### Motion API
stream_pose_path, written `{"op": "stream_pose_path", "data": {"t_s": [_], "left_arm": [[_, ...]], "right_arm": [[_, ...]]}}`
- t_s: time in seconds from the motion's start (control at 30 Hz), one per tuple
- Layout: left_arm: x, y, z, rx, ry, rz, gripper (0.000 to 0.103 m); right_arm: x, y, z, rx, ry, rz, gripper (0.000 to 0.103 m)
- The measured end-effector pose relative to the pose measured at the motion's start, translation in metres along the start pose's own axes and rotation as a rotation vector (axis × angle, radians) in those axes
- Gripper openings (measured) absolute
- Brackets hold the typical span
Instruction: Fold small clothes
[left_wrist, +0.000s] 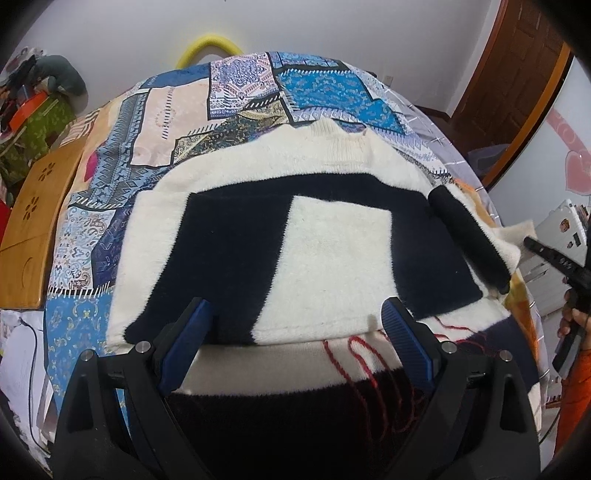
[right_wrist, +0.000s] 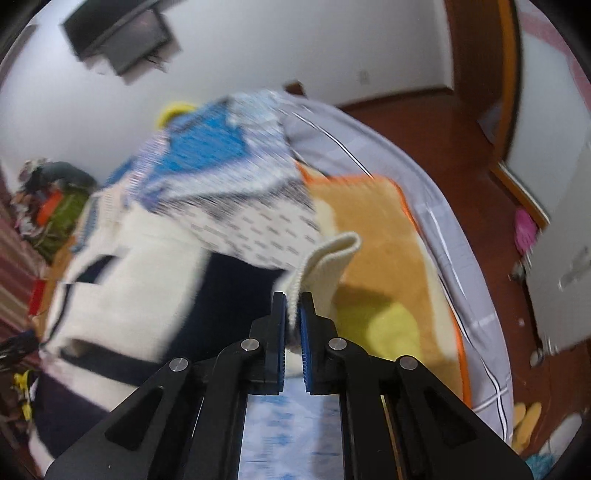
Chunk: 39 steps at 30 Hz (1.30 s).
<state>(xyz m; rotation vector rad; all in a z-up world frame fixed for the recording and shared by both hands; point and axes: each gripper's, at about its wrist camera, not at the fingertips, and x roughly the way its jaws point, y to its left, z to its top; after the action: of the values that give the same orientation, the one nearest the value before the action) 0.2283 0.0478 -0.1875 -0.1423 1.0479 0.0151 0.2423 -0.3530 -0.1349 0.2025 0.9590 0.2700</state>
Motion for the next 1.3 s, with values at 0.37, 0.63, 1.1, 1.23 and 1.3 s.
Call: {"op": "stream_pose_path", "data": {"t_s": [0.37,0.63,1.1,1.23,1.3], "left_arm": [[-0.029,0.015,-0.007,-0.019,-0.071,-0.008,0.094],[-0.05,0.036,-0.017,-0.063,-0.123,-0.018,0.094],[-0.073,0.101,-0.042,-0.186,-0.165,-0.015,0.094],[-0.076,0.118,-0.048,-0.226,-0.163,-0.014,0.094],[-0.077,0.124,-0.05,-0.241,-0.16,-0.016,0.094]], "right_arm": [[-0.048,0.123,0.03,-0.222,-0.131,0.197,0.006],[-0.045,0.204,0.034,-0.331,-0.141,0.332,0.006],[0.005,0.323,0.002,-0.453,0.0,0.455,0.006],[0.022,0.349,-0.01,-0.494,0.05,0.46,0.006],[0.031,0.356,-0.017,-0.507,0.081,0.454,0.006]]}}
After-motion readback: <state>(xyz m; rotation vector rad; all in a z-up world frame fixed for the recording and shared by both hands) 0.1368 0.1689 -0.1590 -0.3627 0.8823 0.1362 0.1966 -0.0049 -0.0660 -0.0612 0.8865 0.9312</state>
